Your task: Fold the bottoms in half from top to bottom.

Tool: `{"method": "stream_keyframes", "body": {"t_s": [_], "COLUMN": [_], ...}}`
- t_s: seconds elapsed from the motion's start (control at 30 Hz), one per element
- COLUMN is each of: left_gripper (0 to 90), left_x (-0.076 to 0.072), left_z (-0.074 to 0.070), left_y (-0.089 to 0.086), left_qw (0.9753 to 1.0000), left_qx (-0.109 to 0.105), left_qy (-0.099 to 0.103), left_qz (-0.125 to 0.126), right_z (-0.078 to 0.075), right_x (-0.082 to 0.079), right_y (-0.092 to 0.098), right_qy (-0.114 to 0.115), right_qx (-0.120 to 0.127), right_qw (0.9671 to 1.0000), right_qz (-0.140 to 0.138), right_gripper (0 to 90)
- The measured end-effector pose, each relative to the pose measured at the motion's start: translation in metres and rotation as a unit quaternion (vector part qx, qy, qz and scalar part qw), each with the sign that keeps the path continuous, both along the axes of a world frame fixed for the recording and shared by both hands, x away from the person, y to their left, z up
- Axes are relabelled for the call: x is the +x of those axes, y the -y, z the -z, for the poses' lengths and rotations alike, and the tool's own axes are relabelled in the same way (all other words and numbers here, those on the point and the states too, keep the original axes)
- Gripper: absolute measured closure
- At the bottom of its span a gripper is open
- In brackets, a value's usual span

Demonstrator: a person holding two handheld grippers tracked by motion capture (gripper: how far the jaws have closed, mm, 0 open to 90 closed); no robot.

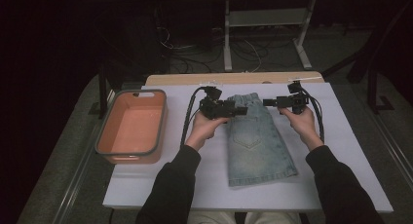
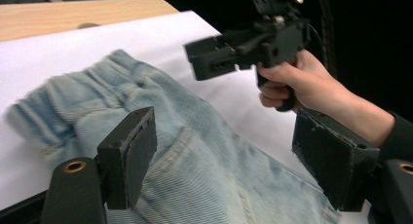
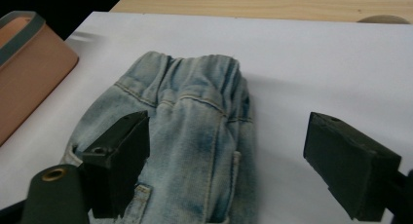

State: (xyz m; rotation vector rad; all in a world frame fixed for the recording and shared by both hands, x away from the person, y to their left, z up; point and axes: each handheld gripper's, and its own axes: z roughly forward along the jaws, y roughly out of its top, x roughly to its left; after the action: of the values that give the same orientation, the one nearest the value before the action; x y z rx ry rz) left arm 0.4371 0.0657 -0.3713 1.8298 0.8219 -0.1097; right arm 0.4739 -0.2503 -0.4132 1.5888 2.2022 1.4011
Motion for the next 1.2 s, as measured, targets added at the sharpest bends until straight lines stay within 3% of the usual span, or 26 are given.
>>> {"method": "stream_keyframes", "body": {"t_s": [0.33,0.67,0.77,0.93,1.2], "left_gripper": [24.3,24.0,24.3,24.9,30.0], "left_x": [0.02,0.032,0.035,0.039,0.043], "left_z": [0.016,0.034,0.04,0.05,0.061], "left_y": [-0.018,-0.022,-0.02,-0.016,-0.012], "left_qw": [0.9981,0.9956,0.9947,0.9931,0.9894], "left_qx": [-0.003,0.021,0.033,0.034,0.055], "left_qy": [-0.015,-0.035,-0.04,-0.056,-0.071], "left_qz": [-0.06,-0.084,-0.089,-0.097,-0.114], "right_z": [0.006,0.012,0.014,0.017,0.024], "right_x": [0.003,0.007,0.008,0.009,0.011], "right_y": [0.007,0.013,0.011,0.002,-0.009], "right_qy": [-0.008,-0.018,-0.023,-0.027,-0.037], "right_qx": [-0.008,-0.01,-0.01,-0.011,-0.032], "right_qw": [0.9998,0.9992,0.9992,0.9994,0.9988], "right_qz": [0.017,0.035,0.031,0.016,0.005], "right_gripper": [17.1,17.6,18.2,20.9,30.3]}}
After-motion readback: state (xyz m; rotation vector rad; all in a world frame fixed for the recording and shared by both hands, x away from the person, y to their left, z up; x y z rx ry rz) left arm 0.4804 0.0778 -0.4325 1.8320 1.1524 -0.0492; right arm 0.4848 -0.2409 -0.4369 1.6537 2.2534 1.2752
